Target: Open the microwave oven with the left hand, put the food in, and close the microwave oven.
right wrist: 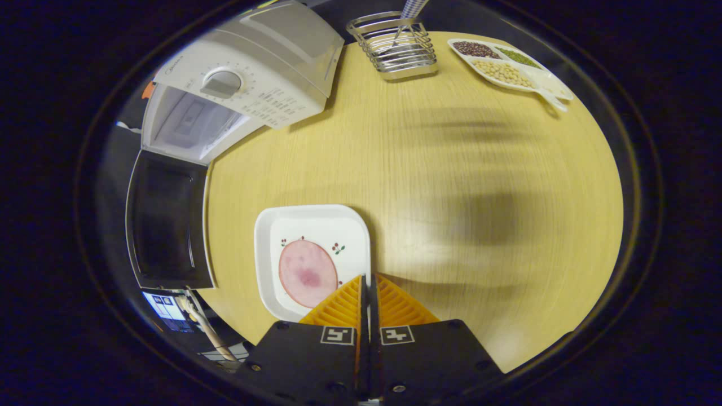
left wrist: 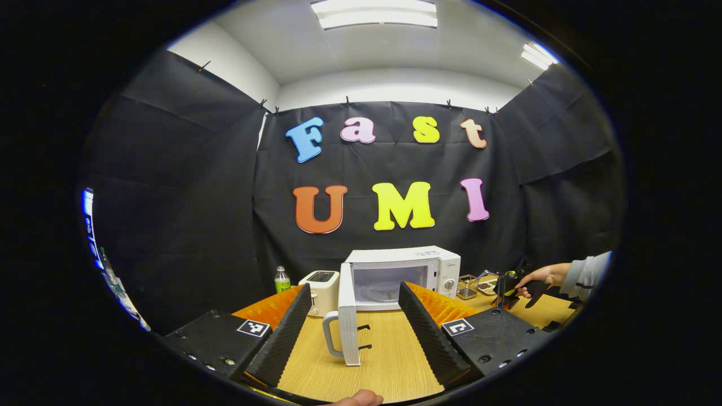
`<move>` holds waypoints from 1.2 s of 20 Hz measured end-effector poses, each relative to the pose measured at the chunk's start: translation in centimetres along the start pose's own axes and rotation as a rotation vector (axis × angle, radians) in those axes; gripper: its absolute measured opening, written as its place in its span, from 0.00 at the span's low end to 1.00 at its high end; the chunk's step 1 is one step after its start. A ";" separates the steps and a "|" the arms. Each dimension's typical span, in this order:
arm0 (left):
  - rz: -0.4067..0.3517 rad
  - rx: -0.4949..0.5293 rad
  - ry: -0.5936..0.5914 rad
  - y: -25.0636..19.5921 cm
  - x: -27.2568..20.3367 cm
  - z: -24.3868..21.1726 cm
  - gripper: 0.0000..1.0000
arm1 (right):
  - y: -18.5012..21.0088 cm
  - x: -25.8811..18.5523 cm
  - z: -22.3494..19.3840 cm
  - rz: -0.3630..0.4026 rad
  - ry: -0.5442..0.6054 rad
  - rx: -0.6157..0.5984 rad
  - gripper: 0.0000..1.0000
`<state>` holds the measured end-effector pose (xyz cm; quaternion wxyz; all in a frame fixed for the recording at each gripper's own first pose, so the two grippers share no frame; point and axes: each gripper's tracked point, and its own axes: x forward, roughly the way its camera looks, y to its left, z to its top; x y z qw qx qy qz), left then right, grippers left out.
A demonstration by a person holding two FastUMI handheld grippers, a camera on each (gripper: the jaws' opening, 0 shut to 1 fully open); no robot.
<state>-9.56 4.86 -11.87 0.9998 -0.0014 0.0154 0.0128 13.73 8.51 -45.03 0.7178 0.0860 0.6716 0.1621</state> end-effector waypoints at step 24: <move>-0.003 -0.042 0.013 1.7 -1.2 0.2 0.95 | 16.0 -4.5 -1.8 0.364 -0.295 0.371 0.04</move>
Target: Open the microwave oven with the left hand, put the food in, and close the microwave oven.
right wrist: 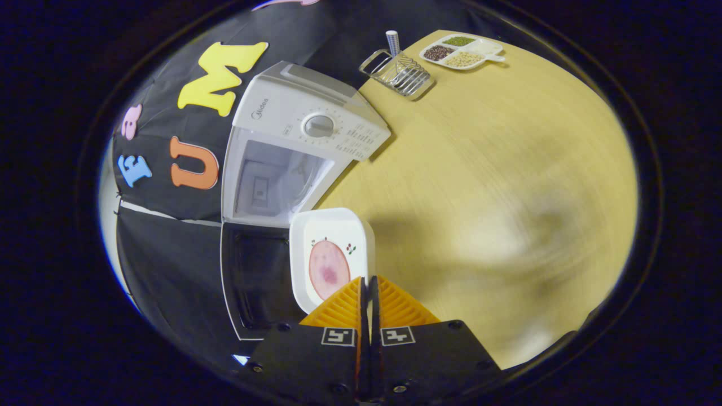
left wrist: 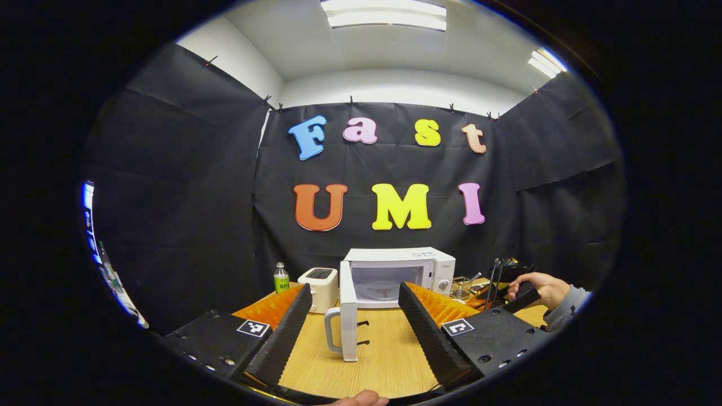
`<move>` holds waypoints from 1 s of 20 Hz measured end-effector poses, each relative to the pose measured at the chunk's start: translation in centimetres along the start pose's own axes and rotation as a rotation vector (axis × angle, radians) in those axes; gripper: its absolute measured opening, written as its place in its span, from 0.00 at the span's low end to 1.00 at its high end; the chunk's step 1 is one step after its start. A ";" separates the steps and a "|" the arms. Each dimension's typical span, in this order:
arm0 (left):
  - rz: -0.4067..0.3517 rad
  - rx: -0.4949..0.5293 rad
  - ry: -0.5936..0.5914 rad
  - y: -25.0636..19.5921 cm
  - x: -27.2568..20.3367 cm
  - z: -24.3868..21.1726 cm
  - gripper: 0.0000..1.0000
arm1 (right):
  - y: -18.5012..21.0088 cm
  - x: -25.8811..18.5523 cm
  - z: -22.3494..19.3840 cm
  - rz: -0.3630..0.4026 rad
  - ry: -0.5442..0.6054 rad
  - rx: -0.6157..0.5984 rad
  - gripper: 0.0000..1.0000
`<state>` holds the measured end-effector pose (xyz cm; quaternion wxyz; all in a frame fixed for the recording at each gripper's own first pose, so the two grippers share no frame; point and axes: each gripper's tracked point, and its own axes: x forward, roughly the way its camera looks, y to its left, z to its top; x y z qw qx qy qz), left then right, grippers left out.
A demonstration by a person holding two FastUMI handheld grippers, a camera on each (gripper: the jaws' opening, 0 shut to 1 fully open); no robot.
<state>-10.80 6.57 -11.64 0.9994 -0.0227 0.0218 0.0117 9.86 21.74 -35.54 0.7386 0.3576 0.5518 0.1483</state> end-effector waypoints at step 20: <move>0.022 -0.016 0.076 3.8 2.9 -4.6 0.94 | 13.4 14.6 7.7 0.196 -0.529 0.220 0.03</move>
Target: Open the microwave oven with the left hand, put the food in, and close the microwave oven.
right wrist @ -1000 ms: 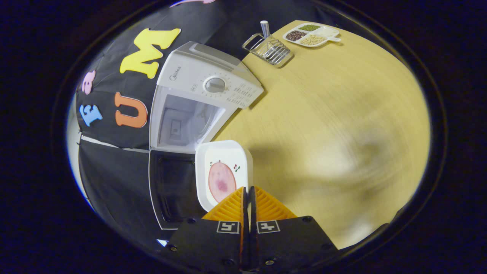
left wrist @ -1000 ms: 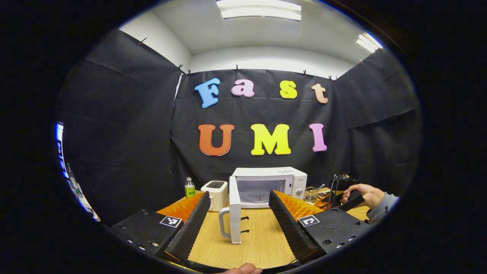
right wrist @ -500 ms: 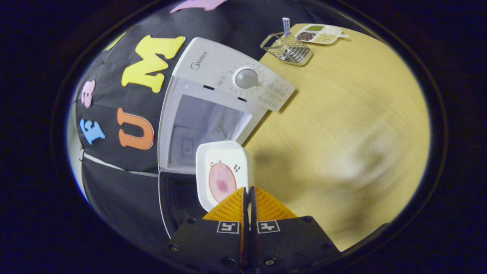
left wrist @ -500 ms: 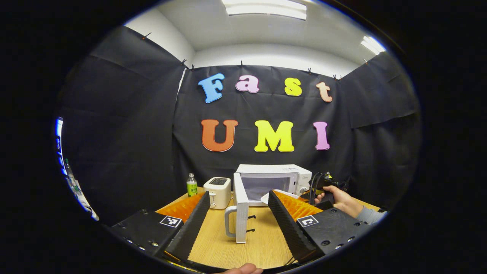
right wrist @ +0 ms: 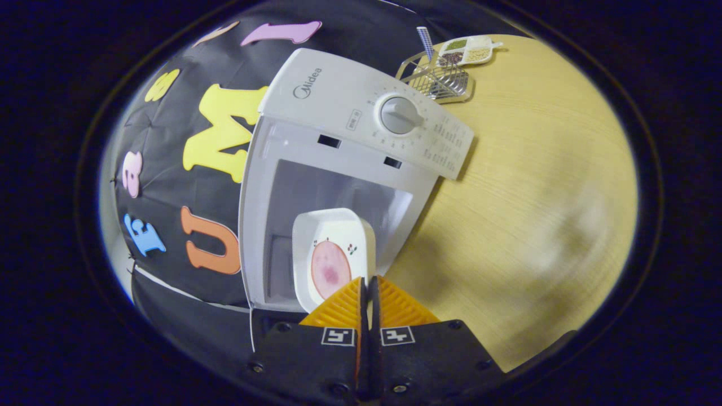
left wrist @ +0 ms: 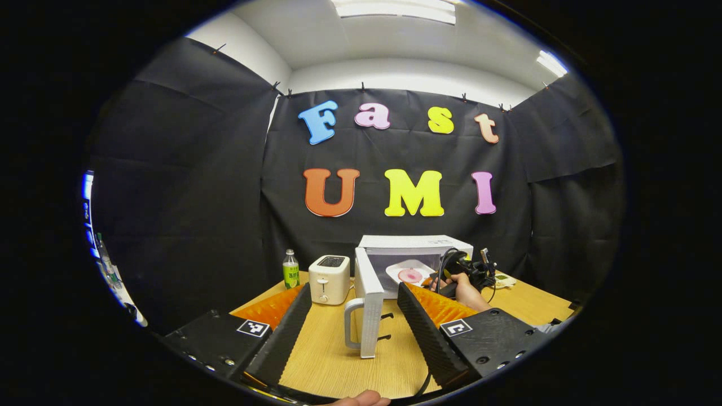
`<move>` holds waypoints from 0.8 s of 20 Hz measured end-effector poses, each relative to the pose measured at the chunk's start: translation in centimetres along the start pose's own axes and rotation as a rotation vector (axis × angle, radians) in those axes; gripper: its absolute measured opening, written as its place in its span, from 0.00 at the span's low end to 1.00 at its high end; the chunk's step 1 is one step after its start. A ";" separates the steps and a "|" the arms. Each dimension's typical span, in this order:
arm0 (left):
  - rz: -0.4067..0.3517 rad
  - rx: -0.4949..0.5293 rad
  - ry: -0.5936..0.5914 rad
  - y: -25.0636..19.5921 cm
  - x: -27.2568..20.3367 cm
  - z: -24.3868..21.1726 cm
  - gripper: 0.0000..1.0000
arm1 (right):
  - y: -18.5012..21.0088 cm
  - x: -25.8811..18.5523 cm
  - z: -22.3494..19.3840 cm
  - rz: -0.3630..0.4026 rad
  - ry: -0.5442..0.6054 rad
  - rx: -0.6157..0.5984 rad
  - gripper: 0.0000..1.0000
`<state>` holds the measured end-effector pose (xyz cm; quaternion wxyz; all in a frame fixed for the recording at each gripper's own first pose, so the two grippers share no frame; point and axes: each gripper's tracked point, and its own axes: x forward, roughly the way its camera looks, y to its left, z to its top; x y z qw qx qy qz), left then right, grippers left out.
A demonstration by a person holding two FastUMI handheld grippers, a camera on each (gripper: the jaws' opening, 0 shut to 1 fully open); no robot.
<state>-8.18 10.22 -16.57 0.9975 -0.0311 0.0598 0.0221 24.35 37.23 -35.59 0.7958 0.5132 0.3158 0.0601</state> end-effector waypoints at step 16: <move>0.001 -0.008 0.037 1.7 2.1 -2.1 0.92 | 1.2 10.4 -0.4 0.084 -0.138 0.176 0.10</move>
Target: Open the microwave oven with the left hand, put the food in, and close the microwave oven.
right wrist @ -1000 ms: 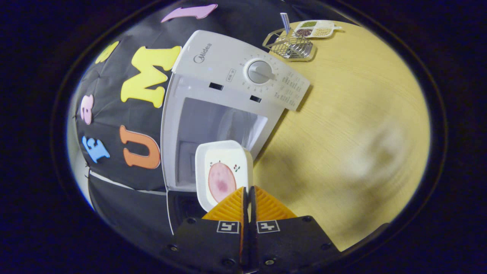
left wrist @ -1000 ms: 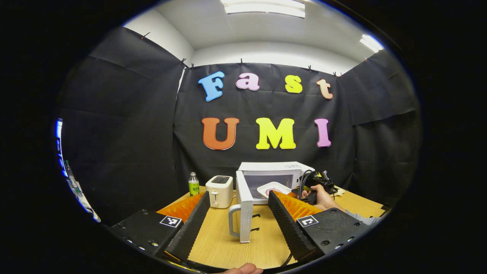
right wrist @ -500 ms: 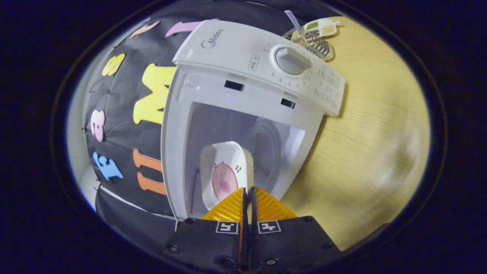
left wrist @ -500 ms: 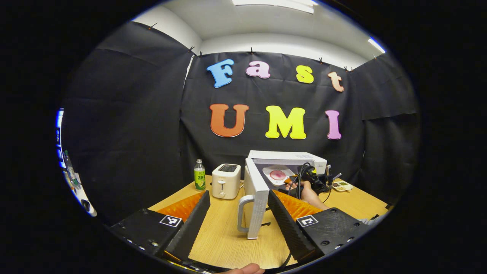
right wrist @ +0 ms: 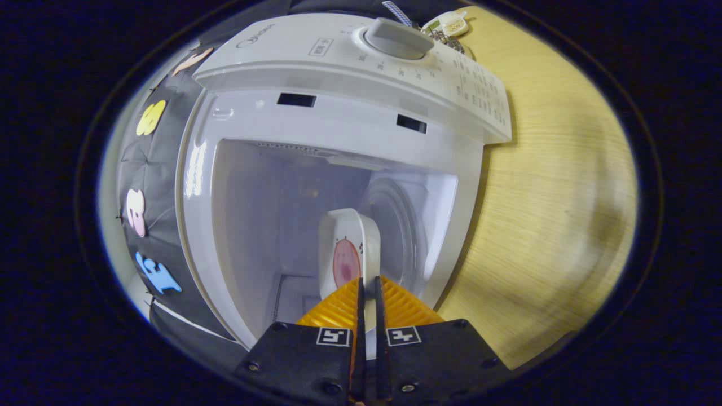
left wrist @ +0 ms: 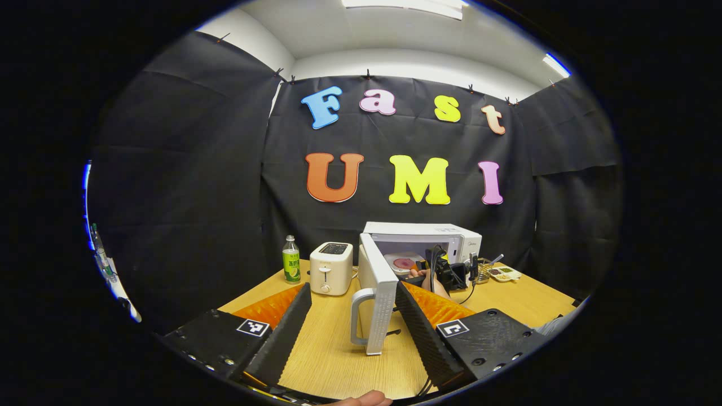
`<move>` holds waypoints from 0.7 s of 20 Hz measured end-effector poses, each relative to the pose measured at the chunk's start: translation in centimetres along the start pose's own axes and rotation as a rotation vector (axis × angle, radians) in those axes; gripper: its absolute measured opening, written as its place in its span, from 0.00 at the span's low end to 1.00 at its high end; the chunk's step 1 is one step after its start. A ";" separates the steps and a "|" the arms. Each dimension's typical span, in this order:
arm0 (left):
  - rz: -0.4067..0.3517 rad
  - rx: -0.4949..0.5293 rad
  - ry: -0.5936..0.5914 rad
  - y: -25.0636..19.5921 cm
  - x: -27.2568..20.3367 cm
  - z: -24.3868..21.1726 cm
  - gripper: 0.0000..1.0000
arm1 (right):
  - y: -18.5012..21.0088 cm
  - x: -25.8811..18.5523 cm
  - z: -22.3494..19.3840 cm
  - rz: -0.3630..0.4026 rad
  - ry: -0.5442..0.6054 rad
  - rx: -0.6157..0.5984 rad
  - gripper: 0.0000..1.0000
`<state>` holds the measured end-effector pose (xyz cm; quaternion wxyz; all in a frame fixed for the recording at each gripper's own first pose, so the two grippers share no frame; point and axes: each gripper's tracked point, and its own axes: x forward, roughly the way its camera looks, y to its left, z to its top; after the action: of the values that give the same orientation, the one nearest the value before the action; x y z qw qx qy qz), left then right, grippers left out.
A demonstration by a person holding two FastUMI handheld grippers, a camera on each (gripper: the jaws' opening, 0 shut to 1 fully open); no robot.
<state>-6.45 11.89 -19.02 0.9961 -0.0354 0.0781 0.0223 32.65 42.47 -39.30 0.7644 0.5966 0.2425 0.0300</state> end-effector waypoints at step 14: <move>0.024 0.033 0.009 0.6 0.1 -0.5 0.81 | -0.5 -0.9 1.1 0.007 0.007 -0.142 0.33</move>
<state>-6.45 12.47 -19.60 0.9958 -0.0183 0.0835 0.0326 32.23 41.03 -39.24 0.8038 0.5417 0.2403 0.0520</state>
